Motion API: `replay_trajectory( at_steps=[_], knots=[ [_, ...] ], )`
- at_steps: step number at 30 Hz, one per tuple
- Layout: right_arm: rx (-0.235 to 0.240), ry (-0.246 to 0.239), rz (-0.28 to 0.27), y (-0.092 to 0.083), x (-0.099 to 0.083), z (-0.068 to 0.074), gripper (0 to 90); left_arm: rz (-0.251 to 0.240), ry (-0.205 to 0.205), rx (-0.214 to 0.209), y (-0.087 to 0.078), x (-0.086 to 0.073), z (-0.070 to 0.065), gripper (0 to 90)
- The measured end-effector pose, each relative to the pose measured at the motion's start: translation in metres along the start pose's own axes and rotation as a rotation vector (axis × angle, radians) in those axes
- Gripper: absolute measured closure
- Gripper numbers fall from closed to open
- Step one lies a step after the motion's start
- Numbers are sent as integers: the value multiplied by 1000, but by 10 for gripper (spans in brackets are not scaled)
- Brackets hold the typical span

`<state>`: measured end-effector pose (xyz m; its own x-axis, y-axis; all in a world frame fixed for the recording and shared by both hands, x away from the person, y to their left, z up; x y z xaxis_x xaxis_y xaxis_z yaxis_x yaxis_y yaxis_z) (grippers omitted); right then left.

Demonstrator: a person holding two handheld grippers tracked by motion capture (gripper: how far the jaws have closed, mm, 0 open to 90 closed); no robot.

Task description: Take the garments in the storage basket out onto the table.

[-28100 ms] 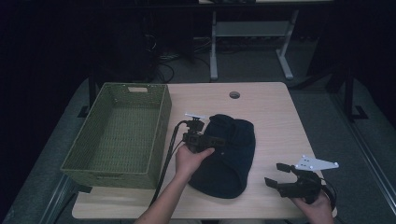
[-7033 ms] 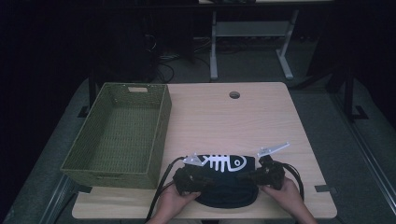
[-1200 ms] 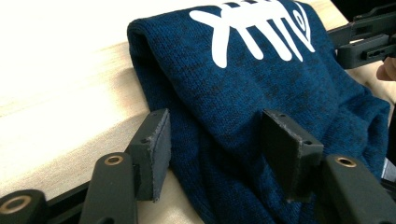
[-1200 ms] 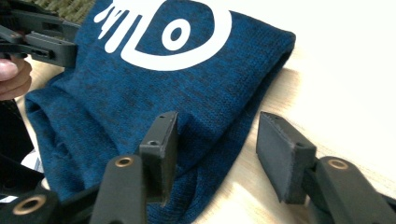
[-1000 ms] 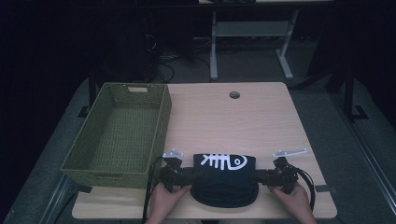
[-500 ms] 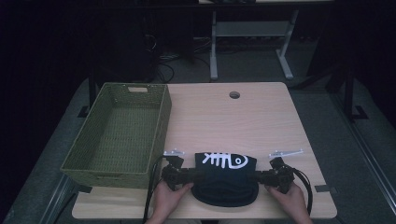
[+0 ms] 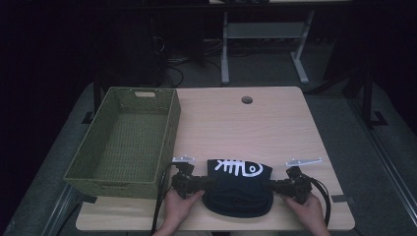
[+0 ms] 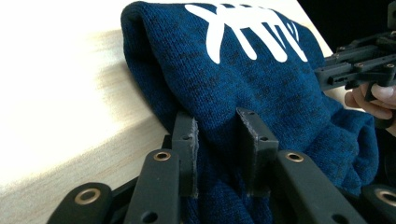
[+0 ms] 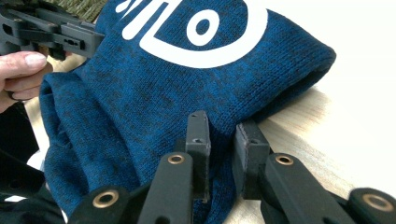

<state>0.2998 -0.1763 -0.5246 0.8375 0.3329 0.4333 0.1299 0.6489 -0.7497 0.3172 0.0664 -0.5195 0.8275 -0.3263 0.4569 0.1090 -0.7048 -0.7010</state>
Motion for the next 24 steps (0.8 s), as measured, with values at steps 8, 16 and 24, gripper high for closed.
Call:
replay_trajectory(
  at_steps=[8,16,24],
  knots=[
    [11,7,-25,-8,1,0,790,-15,19,-2,-3,7,-9,726],
    [10,-1,-44,-17,4,2,791,-17,45,-4,-10,14,-17,726],
    [10,-14,-54,-26,11,9,790,-28,65,7,-20,21,-23,727]
  ],
)
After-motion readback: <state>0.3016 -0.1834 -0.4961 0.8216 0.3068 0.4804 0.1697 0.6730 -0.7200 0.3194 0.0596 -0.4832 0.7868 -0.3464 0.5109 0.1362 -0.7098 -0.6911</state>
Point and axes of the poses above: each handheld gripper's, and its own axes: y roughly forward along the jaws, x roughly out of its top, z roughly to its left, the point moved 8 cm from there along y, roughly forward along the jaws, and after that the axes turned 13 degrees about z, right-handed, at the moved point
